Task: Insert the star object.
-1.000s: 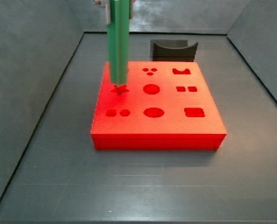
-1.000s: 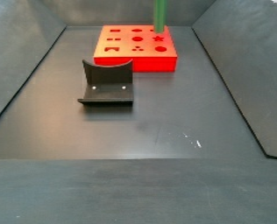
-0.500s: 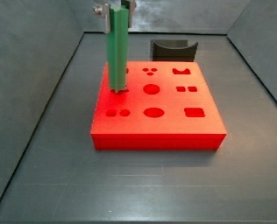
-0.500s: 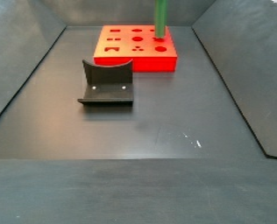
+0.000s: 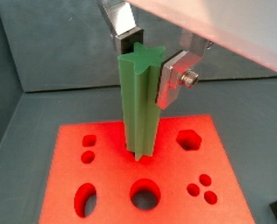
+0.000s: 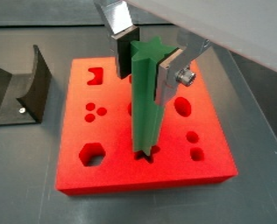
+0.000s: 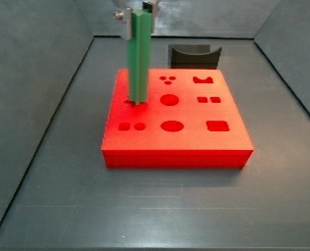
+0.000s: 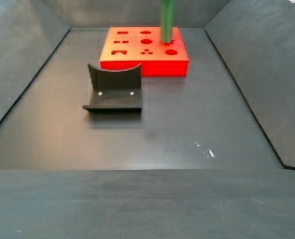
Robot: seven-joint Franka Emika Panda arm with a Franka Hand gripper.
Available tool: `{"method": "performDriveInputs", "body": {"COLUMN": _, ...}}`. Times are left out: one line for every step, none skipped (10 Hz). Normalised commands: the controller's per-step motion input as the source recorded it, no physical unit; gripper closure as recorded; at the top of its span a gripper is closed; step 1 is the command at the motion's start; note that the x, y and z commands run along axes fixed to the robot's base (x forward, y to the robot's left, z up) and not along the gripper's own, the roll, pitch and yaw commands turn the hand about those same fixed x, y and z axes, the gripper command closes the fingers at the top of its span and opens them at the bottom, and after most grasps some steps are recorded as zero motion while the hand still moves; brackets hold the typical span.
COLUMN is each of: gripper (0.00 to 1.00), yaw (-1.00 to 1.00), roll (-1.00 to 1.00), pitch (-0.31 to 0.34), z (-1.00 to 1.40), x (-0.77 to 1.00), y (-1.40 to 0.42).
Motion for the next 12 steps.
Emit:
{"method": "performDriveInputs", "body": {"gripper": 1.0, "yaw": 0.0, "roll": 0.0, "pitch": -0.043, "z": 0.14, "x": -0.17, "y": 0.0}}
{"method": "performDriveInputs", "body": {"gripper": 1.0, "yaw": -0.01, "roll": 0.0, "pitch": -0.009, "z": 0.0, "x": 0.0, "y": -0.05}}
{"method": "performDriveInputs", "body": {"gripper": 1.0, "yaw": -0.18, "roll": 0.0, "pitch": -0.004, "z": 0.0, "x": 0.29, "y": -0.12}}
{"method": "performDriveInputs", "body": {"gripper": 1.0, "yaw": -0.23, "roll": 0.01, "pitch": -0.006, "z": -0.03, "x": 0.33, "y": -0.1}}
{"method": "performDriveInputs", "body": {"gripper": 1.0, "yaw": -0.22, "roll": 0.0, "pitch": 0.0, "z": -0.01, "x": 0.23, "y": 0.0}}
{"method": "performDriveInputs", "body": {"gripper": 1.0, "yaw": -0.1, "roll": 0.0, "pitch": 0.0, "z": 0.0, "x": 0.0, "y": 0.01}}
{"method": "performDriveInputs", "body": {"gripper": 1.0, "yaw": -0.11, "roll": 0.0, "pitch": 0.0, "z": 0.0, "x": -0.13, "y": 0.08}}
{"method": "performDriveInputs", "body": {"gripper": 1.0, "yaw": -0.08, "roll": 0.0, "pitch": 0.0, "z": 0.03, "x": -0.19, "y": 0.07}}
{"method": "performDriveInputs", "body": {"gripper": 1.0, "yaw": 0.0, "roll": 0.0, "pitch": 0.0, "z": 0.0, "x": -0.16, "y": 0.0}}
{"method": "performDriveInputs", "body": {"gripper": 1.0, "yaw": 0.0, "roll": 0.01, "pitch": 0.0, "z": 0.0, "x": 0.0, "y": 0.0}}
{"method": "performDriveInputs", "body": {"gripper": 1.0, "yaw": 0.03, "roll": 0.03, "pitch": 0.0, "z": -0.01, "x": 0.0, "y": 0.0}}
{"method": "performDriveInputs", "body": {"gripper": 1.0, "yaw": 0.13, "roll": 0.07, "pitch": 0.0, "z": -0.07, "x": 0.04, "y": 0.0}}
